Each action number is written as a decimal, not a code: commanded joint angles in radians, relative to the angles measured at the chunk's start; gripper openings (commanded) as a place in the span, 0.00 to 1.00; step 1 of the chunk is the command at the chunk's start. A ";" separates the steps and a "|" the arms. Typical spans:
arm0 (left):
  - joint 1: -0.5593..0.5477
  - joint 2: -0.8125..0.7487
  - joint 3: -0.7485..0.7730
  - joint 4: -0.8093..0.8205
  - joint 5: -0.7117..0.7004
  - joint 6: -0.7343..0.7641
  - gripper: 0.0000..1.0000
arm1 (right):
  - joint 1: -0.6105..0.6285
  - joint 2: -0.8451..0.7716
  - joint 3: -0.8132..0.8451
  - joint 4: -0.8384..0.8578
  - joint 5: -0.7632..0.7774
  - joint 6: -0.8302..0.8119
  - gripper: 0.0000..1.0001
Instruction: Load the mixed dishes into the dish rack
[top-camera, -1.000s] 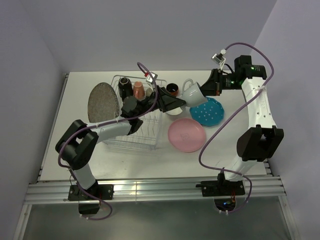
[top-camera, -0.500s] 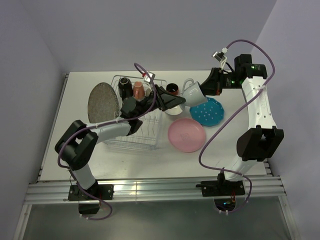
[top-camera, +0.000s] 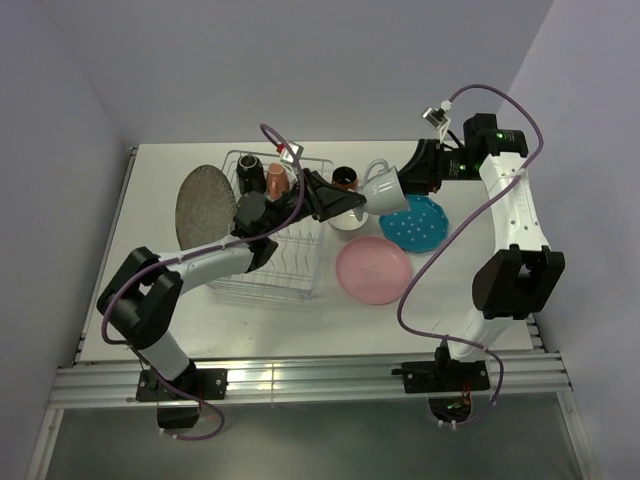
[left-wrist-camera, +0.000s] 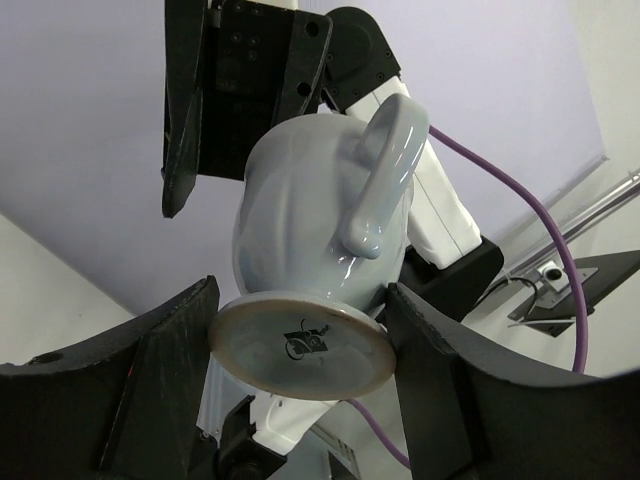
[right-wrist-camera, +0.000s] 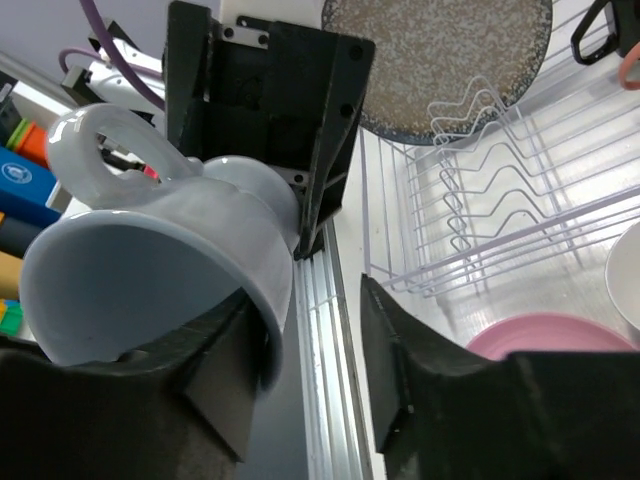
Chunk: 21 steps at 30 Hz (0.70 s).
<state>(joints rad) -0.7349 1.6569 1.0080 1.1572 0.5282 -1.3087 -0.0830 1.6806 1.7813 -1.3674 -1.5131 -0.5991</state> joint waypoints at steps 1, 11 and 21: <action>0.012 -0.100 0.011 0.119 0.023 0.017 0.00 | -0.006 0.010 -0.011 -0.075 -0.110 -0.053 0.50; 0.052 -0.167 -0.017 0.013 0.058 0.077 0.00 | -0.037 -0.016 -0.010 -0.075 -0.104 -0.122 0.59; 0.091 -0.210 -0.037 -0.063 0.082 0.104 0.00 | -0.060 -0.045 -0.042 -0.078 -0.107 -0.174 0.60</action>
<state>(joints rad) -0.6514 1.5112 0.9630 1.0225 0.5835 -1.2144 -0.1390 1.6848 1.7466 -1.3586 -1.5002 -0.7292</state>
